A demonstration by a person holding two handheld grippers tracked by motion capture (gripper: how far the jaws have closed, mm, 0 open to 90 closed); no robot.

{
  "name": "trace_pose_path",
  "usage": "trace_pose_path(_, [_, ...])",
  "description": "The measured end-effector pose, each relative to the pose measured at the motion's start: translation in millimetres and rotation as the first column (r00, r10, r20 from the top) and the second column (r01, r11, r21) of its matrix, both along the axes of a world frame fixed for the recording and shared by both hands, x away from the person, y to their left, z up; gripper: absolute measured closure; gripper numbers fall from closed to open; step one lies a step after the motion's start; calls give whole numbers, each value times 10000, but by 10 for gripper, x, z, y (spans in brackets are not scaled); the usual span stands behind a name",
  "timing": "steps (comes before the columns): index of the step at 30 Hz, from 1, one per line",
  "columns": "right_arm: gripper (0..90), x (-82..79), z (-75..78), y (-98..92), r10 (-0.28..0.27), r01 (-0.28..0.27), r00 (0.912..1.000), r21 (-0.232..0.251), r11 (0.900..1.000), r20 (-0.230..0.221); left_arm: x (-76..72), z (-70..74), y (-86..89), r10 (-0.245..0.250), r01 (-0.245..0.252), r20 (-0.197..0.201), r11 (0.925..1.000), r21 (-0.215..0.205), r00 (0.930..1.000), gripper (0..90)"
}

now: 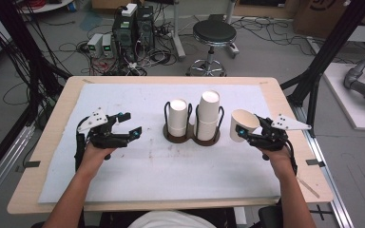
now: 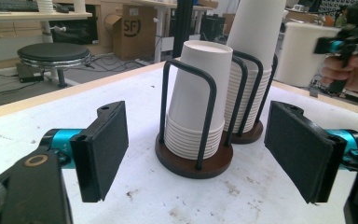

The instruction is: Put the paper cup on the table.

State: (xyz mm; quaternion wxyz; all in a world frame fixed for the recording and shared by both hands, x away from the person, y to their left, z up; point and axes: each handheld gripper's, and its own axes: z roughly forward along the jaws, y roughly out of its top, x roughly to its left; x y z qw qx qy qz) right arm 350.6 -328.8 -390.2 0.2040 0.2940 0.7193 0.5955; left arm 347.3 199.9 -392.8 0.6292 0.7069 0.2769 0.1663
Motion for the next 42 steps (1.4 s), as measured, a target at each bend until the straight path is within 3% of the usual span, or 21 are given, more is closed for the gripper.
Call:
trace_pose_path(5, [367,103,-110,-129,-1072,1071,9940,-39,9942,-201,3,-8,0,24,-24,-2,10000,41,10000,216])
trace_pose_path(7, [365,125,-150,-167,-1442,1430,9889,-339,9891,-361,4,-12,0,35,-35,-21,10000,68,10000,216])
trace_pose_path(13, [359,224,-261,-222,-2054,1979,9736,-799,9770,-999,1,-20,-4,48,-48,-16,9999,128,10000,216])
trace_pose_path(28, [341,331,-396,-194,-2287,2008,9578,-1639,9658,-1740,-4,-33,-9,73,-72,-51,9998,173,10000,216])
trace_pose_path(36, [314,284,-411,-229,-2294,2021,9575,-1604,9661,-1750,-2,-35,-12,45,-44,-48,9998,191,10000,217])
trace_pose_path(42, [242,252,-427,-258,-2317,2023,9550,-1645,9654,-1852,6,-41,-19,56,-55,-67,9998,214,10000,217])
